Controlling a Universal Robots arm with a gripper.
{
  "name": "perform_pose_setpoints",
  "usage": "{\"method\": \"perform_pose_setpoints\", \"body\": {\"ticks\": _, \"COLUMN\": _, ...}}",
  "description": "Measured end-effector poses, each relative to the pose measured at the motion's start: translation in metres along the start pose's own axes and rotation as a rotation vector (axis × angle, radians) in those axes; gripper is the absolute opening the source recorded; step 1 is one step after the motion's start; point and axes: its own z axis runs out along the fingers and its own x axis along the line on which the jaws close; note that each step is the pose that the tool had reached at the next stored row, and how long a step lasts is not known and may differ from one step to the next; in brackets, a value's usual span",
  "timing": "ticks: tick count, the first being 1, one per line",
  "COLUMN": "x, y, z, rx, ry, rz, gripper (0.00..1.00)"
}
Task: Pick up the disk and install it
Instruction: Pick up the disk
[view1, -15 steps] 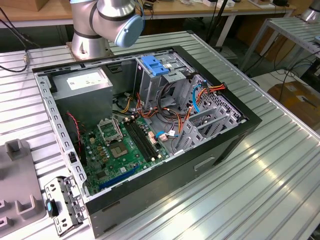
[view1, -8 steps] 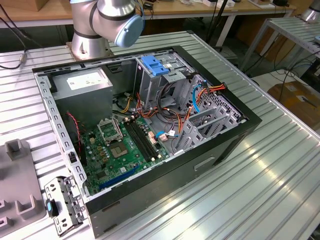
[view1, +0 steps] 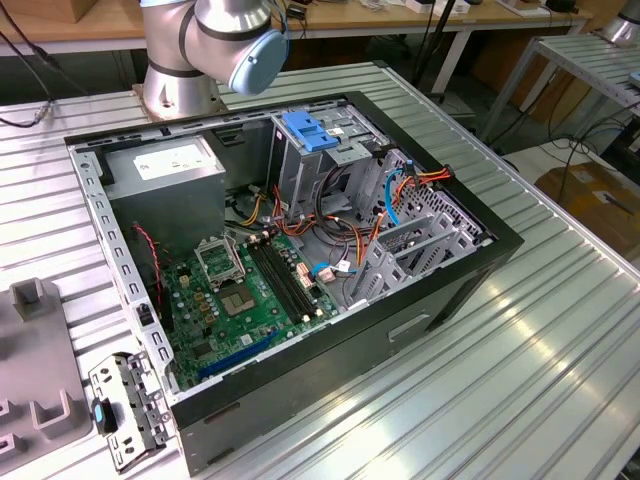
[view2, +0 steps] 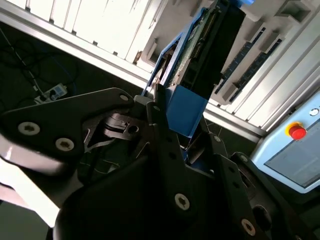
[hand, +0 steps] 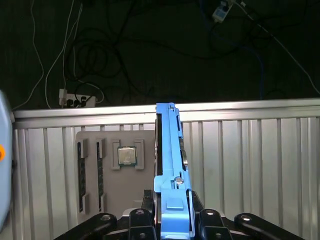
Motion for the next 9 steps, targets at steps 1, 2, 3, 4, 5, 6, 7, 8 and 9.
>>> {"method": "perform_pose_setpoints", "body": {"ticks": 1, "x": 0.0001, "y": 0.0, "z": -0.003, "rx": -0.0001, "ry": 0.0, "rz": 0.0, "gripper": 0.37}}
{"method": "perform_pose_setpoints", "body": {"ticks": 2, "x": 0.0002, "y": 0.0, "z": -0.0066, "rx": 0.0, "ry": 0.0, "rz": 0.0, "gripper": 0.37}}
{"method": "perform_pose_setpoints", "body": {"ticks": 3, "x": 0.0004, "y": -0.0001, "z": -0.0093, "rx": 0.0001, "ry": -0.0001, "rz": 0.0, "gripper": 0.37}}
{"method": "perform_pose_setpoints", "body": {"ticks": 4, "x": 0.0005, "y": -0.0001, "z": -0.0125, "rx": 0.0001, "ry": -0.0001, "rz": 0.0, "gripper": 0.37}}
{"method": "perform_pose_setpoints", "body": {"ticks": 5, "x": 0.0006, "y": -0.0002, "z": -0.0149, "rx": 0.0, "ry": 0.0, "rz": 0.0, "gripper": 0.37}}
{"method": "perform_pose_setpoints", "body": {"ticks": 6, "x": 0.0007, "y": -0.0002, "z": -0.0175, "rx": 0.0, "ry": 0.0, "rz": 0.0, "gripper": 0.37}}
{"method": "perform_pose_setpoints", "body": {"ticks": 7, "x": 0.0008, "y": -0.0002, "z": -0.0202, "rx": 0.0001, "ry": -0.0001, "rz": 0.0, "gripper": 0.37}}
{"method": "perform_pose_setpoints", "body": {"ticks": 8, "x": 0.0009, "y": -0.0003, "z": -0.0239, "rx": 0.0001, "ry": 0.0, "rz": 0.0, "gripper": 0.37}}
{"method": "perform_pose_setpoints", "body": {"ticks": 9, "x": 0.001, "y": -0.0003, "z": -0.0277, "rx": -0.0003, "ry": 0.0001, "rz": 0.0, "gripper": 0.37}}
